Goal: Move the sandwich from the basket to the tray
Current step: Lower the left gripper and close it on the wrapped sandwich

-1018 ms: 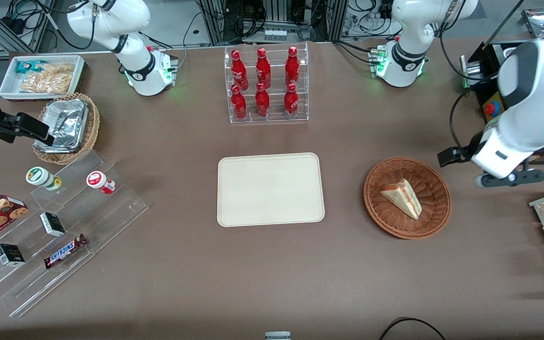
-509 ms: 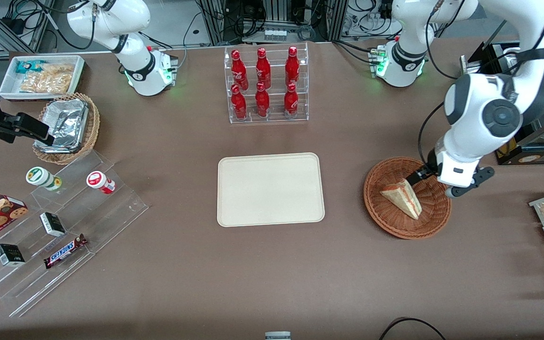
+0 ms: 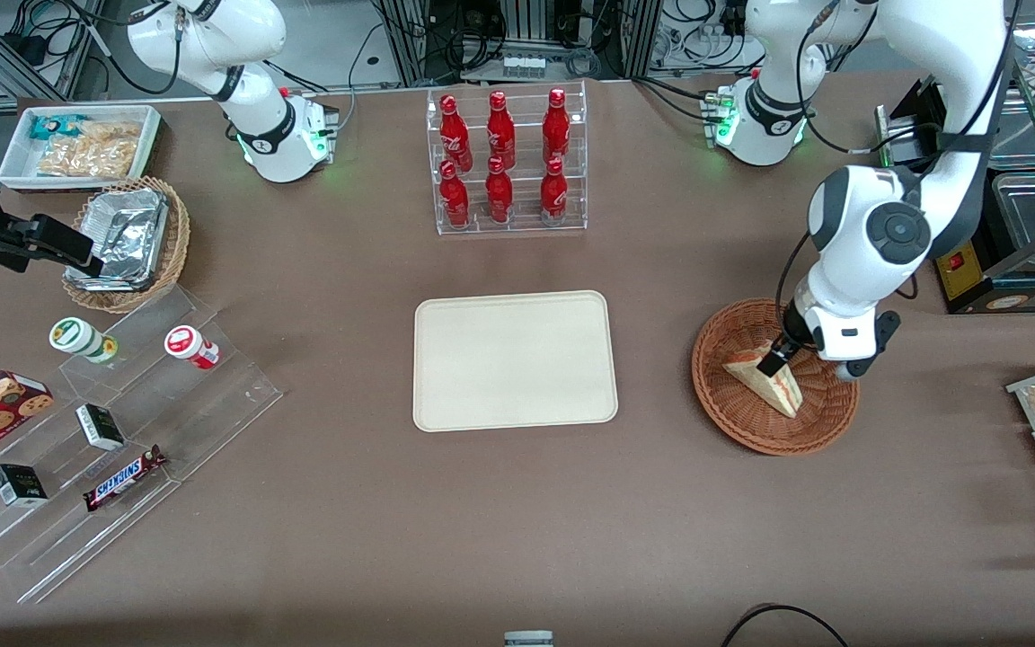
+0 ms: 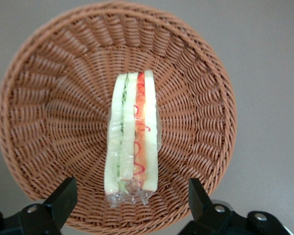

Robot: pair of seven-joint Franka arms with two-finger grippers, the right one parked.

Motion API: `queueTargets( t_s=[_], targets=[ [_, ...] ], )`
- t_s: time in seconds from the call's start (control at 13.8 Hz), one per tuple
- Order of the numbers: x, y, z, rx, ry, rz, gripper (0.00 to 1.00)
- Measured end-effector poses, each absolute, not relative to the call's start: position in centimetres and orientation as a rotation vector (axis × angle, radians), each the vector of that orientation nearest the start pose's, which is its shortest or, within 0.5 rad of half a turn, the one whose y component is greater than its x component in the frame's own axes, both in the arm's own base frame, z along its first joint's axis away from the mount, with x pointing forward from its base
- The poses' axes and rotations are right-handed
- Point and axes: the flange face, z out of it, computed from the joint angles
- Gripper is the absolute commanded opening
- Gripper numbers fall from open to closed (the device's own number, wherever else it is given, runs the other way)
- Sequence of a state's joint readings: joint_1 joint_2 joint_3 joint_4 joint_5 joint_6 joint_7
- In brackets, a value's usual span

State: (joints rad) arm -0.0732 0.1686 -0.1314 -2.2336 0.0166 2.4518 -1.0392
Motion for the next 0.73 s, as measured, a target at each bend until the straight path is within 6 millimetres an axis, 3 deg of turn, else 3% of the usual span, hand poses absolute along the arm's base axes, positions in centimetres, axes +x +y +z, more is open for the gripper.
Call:
queueTargets(
  t_s=[0.22, 0.58, 0.65, 0.73],
  targets=[
    [53.4, -11.6, 28.0, -2.904, -1.268, -0.013, 1.00],
    [53.6, -11.0, 26.9, -2.888, -1.287, 0.004, 0.97],
    [53.7, -10.8, 26.7, -2.890, -1.293, -0.003, 0.83],
    [53.8, -10.8, 26.3, -2.892, -1.297, -0.007, 0.60]
  ],
)
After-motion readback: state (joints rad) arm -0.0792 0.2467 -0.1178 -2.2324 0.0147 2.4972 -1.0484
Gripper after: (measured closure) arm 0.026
